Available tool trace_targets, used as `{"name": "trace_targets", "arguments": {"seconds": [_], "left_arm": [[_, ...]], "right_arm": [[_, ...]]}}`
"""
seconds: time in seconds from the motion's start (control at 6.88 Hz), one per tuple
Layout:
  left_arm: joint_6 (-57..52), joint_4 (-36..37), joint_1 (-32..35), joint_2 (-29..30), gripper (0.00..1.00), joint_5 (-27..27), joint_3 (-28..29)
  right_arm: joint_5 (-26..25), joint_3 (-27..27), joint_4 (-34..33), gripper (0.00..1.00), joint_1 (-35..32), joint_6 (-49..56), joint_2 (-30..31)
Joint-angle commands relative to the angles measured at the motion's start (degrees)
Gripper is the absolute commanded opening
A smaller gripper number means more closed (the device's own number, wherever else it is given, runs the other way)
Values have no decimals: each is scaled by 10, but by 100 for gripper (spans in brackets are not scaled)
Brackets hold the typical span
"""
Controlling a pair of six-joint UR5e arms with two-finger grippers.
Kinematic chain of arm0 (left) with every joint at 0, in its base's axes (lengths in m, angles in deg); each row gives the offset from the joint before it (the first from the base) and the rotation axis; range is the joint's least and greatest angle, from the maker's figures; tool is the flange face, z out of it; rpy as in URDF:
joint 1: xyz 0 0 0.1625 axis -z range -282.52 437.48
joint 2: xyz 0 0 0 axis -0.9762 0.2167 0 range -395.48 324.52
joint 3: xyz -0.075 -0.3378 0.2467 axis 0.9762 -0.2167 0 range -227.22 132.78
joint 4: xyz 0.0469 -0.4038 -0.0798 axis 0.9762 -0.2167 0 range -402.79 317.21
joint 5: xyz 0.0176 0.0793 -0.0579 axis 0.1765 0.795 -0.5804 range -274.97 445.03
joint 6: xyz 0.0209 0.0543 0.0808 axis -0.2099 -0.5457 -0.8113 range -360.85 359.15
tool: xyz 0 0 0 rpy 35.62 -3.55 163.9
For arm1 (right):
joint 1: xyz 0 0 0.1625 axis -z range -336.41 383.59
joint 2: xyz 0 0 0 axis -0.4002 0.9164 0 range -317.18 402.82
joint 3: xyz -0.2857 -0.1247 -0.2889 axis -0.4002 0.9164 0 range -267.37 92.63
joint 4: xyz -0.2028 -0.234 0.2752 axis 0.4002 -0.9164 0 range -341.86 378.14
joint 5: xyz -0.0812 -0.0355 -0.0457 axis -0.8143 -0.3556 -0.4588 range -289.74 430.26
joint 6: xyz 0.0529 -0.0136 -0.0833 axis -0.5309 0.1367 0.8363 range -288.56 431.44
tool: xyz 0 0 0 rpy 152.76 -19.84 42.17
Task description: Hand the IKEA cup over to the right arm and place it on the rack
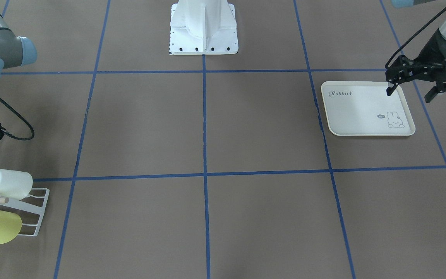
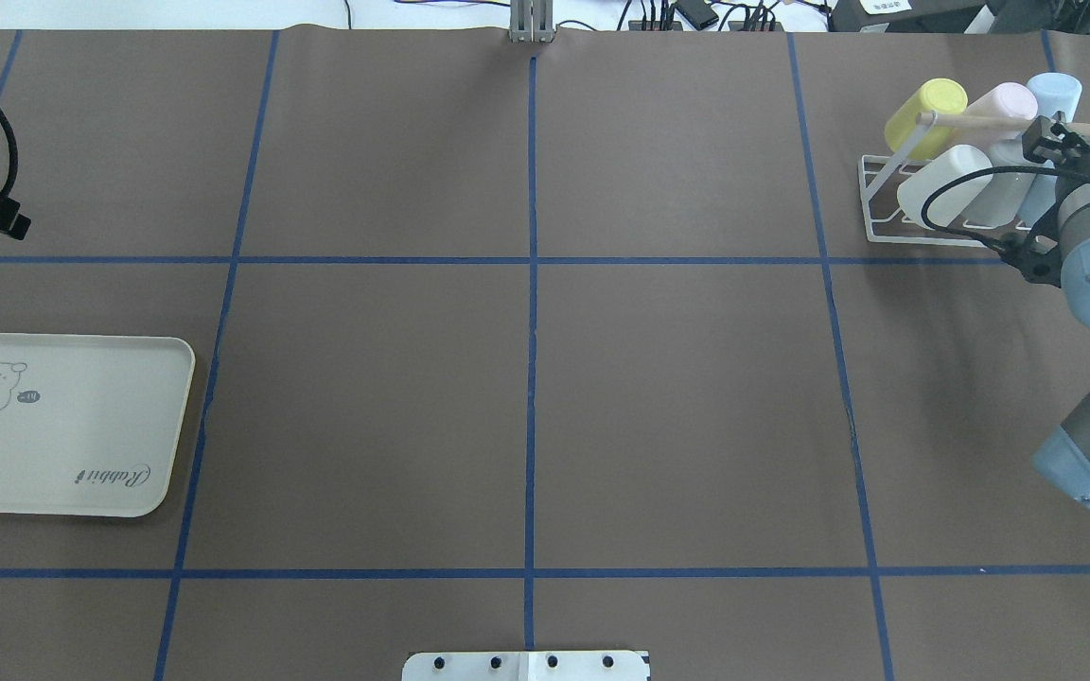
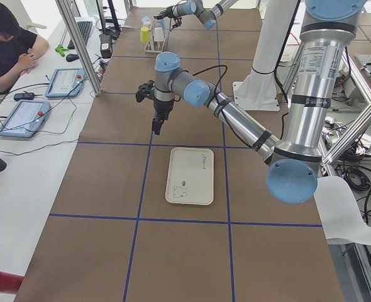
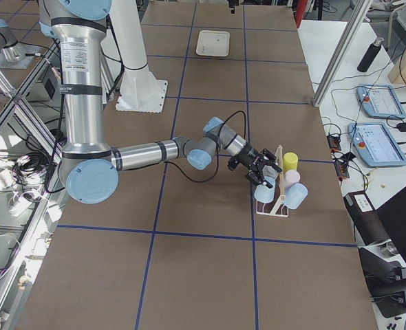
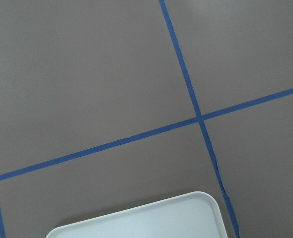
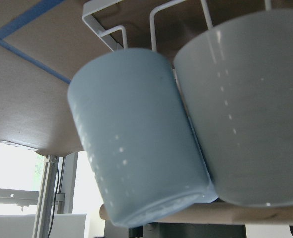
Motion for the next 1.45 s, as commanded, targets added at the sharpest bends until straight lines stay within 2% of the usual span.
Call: {"name": "trace_targets", "arguments": {"seconds": [0.0,0.29,0.58,0.73,1.02,1.31], "left_arm": [[0,0,0,0,100,0,0],[0,-1,0,0,100,0,0],[0,-1,0,0,100,0,0],[0,-1,1,0,100,0,-1],[-18,-1,25,2,100,1,-1],[-138,8,91,1,100,3,19]], "right_arm": [[-1,-3,0,99,0,0,-2],[3,-28,-2,99,-2,-6,-14],[18,-60,-4,99,-34,-55,-10],[75,-60,-4,99,-68,-107,-10],[232,-54,-7,99,-139,-286,-5],[376,-33,-8,99,-201,-459,-2]]}}
